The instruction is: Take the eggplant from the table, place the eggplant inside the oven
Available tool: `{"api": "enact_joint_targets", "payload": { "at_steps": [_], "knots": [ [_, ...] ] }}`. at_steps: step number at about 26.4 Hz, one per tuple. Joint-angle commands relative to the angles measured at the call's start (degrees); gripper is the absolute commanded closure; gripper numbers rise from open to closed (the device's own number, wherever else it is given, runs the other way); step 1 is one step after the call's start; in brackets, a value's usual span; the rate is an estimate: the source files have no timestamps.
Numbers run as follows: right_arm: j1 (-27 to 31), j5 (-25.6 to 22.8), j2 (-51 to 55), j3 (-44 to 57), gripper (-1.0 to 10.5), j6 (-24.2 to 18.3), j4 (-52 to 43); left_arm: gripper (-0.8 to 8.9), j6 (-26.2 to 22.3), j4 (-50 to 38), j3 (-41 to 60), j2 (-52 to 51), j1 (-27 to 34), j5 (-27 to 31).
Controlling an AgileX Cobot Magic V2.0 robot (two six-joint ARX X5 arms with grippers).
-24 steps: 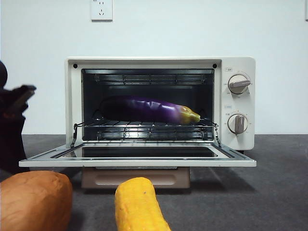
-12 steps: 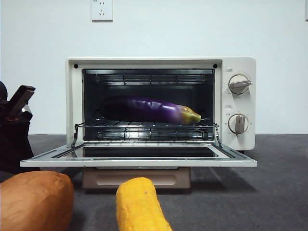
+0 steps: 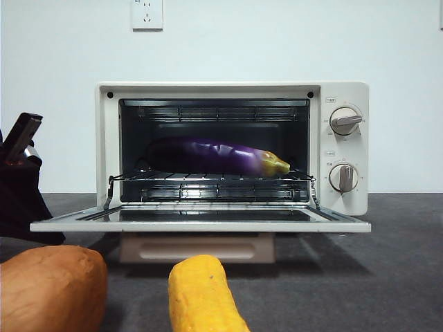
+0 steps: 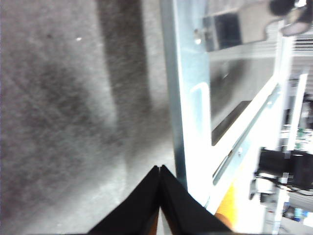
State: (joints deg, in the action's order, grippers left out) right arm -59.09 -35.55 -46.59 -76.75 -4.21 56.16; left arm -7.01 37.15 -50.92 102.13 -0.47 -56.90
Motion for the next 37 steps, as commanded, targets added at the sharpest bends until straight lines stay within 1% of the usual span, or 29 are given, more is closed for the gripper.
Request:
{"api": "enact_joint_targets", "payload": {
  "at_steps": [1, 9, 15, 22, 29, 31, 33, 35, 37],
  "knots": [
    [-0.6, -0.1, -0.5, -1.2, 9.4, 1.1, -0.4, 8.07, -1.2, 0.4, 0.1, 2.1, -0.5, -5.8],
    [-0.6, 0.0, -0.5, -1.2, 9.4, 1.3, -0.3, 8.07, -1.4, 3.8, -2.0, 2.1, 1.9, -8.6],
    [-0.6, 0.0, -0.5, -1.2, 9.4, 1.8, -0.3, 8.07, -1.3, 4.7, -5.4, 2.0, 2.7, -14.5],
    [-0.6, 0.0, -0.5, -1.2, 9.4, 2.1, -0.2, 8.07, -0.9, 7.3, -13.0, 2.0, 2.7, -14.7],
    [-0.6, 0.0, -0.5, -1.2, 9.4, 2.1, -0.1, 8.07, -0.8, 10.5, -25.6, 2.0, 2.8, -14.6],
    [-0.6, 0.0, -0.6, -1.1, 9.4, 2.2, -0.2, 8.07, -0.9, 12.3, -28.9, 2.0, 2.8, -14.4],
    [-0.6, 1.0, -1.3, -1.1, 9.4, 2.2, -0.1, 8.07, -1.1, 14.3, -31.7, 1.4, 2.8, -12.8],
    [-0.6, 2.6, -1.7, -0.9, 9.4, 2.3, 0.1, 8.06, -1.2, 15.1, -33.1, -0.4, 2.6, -9.3],
    [-0.6, 4.9, -2.5, -0.3, 9.4, 2.3, 0.1, 8.06, -1.1, 15.0, -33.1, -3.5, 2.1, -4.7]
  ]
}}
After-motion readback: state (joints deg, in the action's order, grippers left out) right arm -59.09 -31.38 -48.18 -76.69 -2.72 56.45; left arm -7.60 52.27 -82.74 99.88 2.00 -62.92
